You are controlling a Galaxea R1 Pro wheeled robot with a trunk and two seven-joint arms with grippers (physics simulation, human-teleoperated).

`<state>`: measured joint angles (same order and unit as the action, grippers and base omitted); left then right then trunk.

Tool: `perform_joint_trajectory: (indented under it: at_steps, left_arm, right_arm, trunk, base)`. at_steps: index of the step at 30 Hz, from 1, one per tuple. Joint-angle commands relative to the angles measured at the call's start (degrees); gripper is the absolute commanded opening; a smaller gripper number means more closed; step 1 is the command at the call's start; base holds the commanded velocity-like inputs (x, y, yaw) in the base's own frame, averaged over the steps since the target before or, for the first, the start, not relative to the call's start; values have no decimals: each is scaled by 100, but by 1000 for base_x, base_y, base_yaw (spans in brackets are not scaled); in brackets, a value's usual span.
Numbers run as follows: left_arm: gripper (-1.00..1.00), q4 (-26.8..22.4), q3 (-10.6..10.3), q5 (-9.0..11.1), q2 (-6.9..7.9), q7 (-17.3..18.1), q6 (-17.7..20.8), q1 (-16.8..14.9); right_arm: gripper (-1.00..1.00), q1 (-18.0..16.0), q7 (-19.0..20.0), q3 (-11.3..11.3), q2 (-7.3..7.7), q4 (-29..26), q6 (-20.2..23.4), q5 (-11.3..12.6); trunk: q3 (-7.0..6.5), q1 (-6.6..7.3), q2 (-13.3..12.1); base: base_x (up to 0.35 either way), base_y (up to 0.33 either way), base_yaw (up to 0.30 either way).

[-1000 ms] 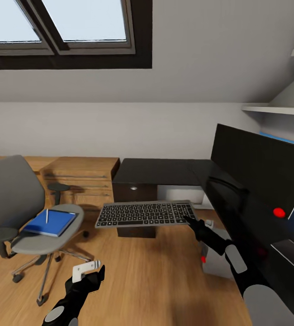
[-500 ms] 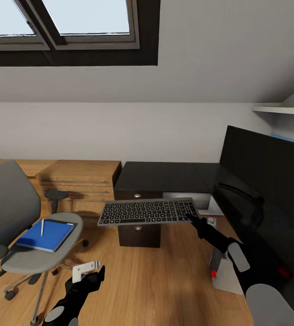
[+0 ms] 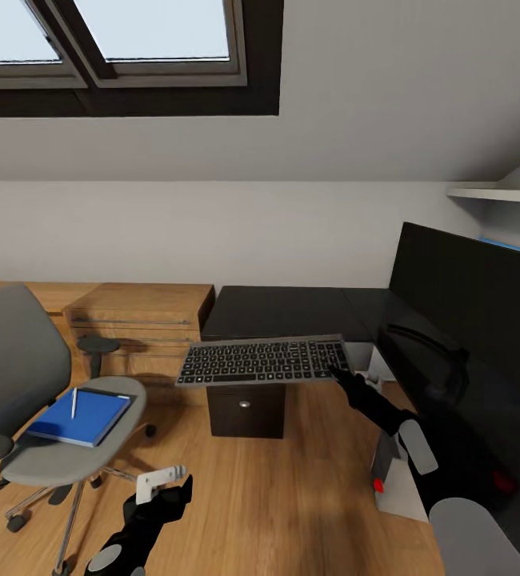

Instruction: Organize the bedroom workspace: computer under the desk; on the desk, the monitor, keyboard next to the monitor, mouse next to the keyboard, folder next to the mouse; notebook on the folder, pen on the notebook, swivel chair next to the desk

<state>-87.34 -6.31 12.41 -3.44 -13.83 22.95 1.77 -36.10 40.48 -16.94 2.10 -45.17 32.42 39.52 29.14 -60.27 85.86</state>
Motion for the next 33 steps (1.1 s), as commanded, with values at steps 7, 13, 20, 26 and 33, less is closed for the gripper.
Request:
perform_joint_trajectory:
  at_steps: [7,13,20,26,33]
  left_arm:
    - [100,18,-36,66,1,-56,16,-1]
    - [100,162,-48,59,1,-66,5,-1]
    - [100,221,-44,52,5,-59,-1,-1]
    - [100,226,-46,51,1,-59,1,-1]
    - [100,220,-50,51,1,-59,0,-1]
  right_arm:
    - [-100,-9,-1368,2,-721,-12,-2390,53]
    - [-100,-11,-1955,6,-1210,-3,-4151,157]
    - [-100,-11,-2068,28,-1210,4,-4365,573]
    - [-100,-11,-2816,50,-1210,39,-4874,1421]
    - [-100,-11,-2882,112,-1210,201,-4967,1676]
  trunk:
    - [5,0,3]
    - [5,0,3]
    - [5,0,3]
    - [5,0,3]
    - [5,0,3]
  base:
    - [0,0,0]
    - [0,0,0]
    - [0,0,0]
    - [0,0,0]
    - [24,17,0]
